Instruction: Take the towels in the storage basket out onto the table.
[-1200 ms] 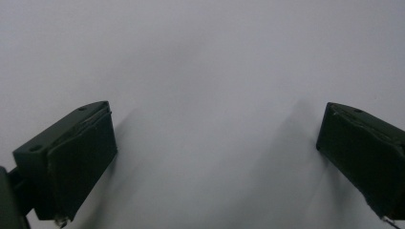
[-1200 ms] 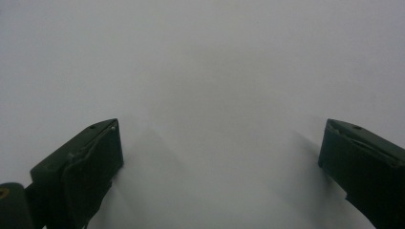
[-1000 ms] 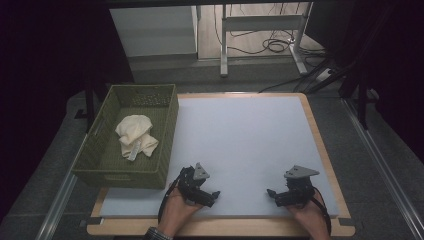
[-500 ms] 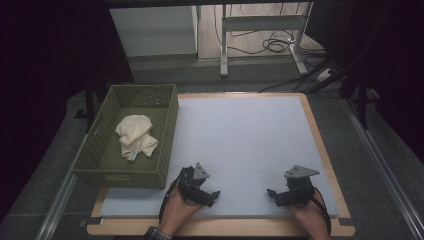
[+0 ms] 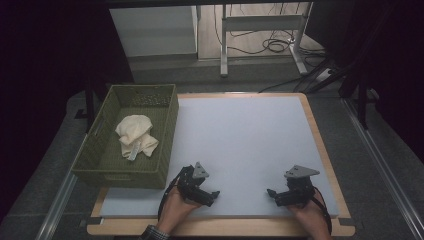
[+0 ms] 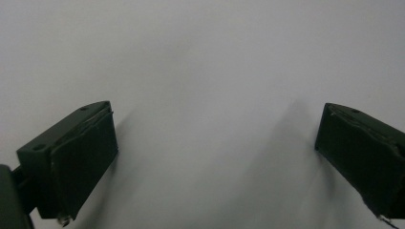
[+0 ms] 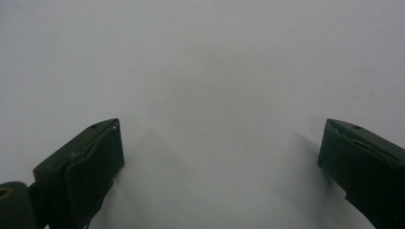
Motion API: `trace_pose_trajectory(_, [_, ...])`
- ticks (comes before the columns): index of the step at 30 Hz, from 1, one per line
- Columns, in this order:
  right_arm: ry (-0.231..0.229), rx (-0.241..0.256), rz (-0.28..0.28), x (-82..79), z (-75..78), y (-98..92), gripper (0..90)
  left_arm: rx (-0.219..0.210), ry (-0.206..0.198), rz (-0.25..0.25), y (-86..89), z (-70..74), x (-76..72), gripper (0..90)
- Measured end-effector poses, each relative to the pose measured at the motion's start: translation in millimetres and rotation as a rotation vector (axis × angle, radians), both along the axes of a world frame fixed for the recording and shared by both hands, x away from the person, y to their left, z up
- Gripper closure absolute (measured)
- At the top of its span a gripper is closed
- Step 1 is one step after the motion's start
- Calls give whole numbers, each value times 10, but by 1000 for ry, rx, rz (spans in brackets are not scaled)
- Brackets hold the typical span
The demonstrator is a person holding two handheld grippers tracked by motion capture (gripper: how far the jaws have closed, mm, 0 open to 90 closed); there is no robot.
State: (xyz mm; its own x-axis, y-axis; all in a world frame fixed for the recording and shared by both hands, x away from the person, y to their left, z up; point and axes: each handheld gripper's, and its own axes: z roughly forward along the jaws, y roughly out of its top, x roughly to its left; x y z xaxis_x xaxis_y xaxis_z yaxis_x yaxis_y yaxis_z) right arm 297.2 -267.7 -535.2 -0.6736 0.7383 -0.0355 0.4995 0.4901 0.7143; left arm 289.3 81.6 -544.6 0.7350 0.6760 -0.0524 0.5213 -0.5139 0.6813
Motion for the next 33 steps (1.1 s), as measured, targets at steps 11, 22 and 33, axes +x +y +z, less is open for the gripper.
trace_pose_trajectory(11, [0,0,0,1,0,-1,19,-17,-4,-37,-57,137,2,27])
trace_pose_trajectory(22, [0,0,0,1,0,0,18,-23,-12,-60,-56,344,71,16])
trace_pose_trajectory(33, [0,-1,1,0,1,0,18,-16,-3,-77,-128,520,189,9])
